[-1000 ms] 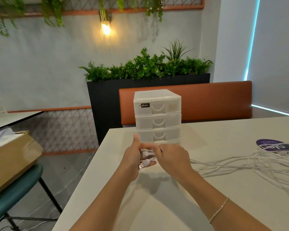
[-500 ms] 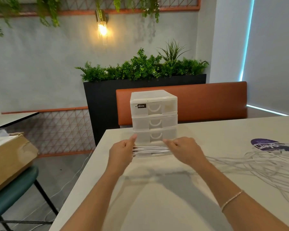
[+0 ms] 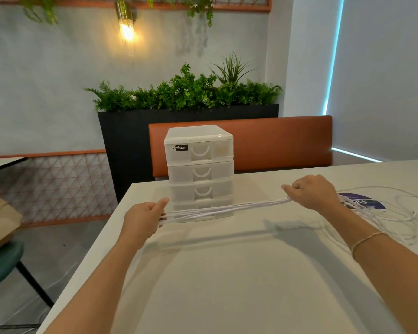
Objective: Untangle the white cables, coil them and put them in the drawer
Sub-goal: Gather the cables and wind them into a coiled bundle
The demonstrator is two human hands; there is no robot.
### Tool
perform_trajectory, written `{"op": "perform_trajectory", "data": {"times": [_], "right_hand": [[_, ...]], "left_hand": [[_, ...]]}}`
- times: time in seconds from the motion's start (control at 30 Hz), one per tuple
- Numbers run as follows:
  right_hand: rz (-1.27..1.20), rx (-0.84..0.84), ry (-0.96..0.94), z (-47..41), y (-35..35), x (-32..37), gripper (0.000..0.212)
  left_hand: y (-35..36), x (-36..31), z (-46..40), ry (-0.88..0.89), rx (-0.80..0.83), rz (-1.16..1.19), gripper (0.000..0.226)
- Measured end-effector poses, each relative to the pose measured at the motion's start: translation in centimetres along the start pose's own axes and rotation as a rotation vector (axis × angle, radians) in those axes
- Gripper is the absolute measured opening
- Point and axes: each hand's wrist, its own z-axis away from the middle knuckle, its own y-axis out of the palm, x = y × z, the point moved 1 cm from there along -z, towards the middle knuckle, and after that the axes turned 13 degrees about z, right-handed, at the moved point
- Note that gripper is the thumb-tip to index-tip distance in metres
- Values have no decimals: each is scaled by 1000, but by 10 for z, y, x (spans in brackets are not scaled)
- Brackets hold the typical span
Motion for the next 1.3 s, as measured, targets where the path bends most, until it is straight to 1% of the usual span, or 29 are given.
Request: {"op": "perform_trajectory", "data": {"times": [0.07,0.13,0.23,0.33,0.4,0.47,0.57,0.63,0.67,0.7,0.73,0.77,0.8,0.83,0.87,0.9,0.93,0.97,1.0,1.03,1.1,1.13,1.17,1.23,1.3], "right_hand": [[39,13,7,-1,0,-13,52],[76,8,23,-1,0,-23,51],[154,-3,68,0,-1,-30,51],[201,19,134,-1,-10,-33,53],[162,37,106,-5,-18,-30,56],[168,84,35,-6,-21,-21,54],[204,111,2,3,-11,-7,51],[188,120,2,8,-4,-2,51],[181,116,2,9,-2,0,50],[173,106,5,11,-2,2,50],[166,92,5,11,-3,4,51],[159,79,1,11,-5,5,51],[151,68,-8,11,-6,6,52],[143,57,-22,10,-8,8,52],[137,40,-39,10,-11,10,52],[134,19,-54,10,-14,13,51],[132,-9,-71,9,-17,16,51],[130,-37,-86,10,-19,18,50],[129,-58,-99,9,-22,19,49],[133,-63,-108,9,-24,19,47],[132,-44,-103,8,-28,13,43],[103,-18,-93,7,-29,9,42],[56,23,-87,7,-28,3,43],[-33,127,-101,9,-25,-10,49],[-82,186,-114,8,-23,-29,56]], "left_hand": [[-4,2,-1,-7,-6,-11,45],[-6,2,-1,21,-10,-63,46],[-3,-1,3,153,-24,-287,48],[-1,3,7,279,2,-330,51],[-3,11,3,261,73,-383,51],[-6,22,-4,185,154,-470,51],[-10,33,-10,148,169,-597,49],[-14,33,-7,157,165,-713,46],[-15,30,-5,161,188,-774,43],[-16,24,-1,182,204,-888,37],[-14,17,1,242,192,-1036,30],[-9,5,6,335,140,-1156,26],[4,-8,12,454,71,-1129,21],[22,-23,20,591,28,-1012,13],[45,-39,30,679,49,-797,10],[71,-55,41,658,145,-563,16],[100,-70,50,581,266,-399,27],[127,-81,61,464,405,-328,36],[152,-91,69,384,490,-284,42],[171,-98,75,365,524,-261,46],[193,-100,77,375,509,-212,52],[200,-99,75,356,501,-165,54],[206,-96,72,371,484,-169,54],[214,-91,68,446,482,-327,47],[219,-86,62,456,494,-391,46]]}}
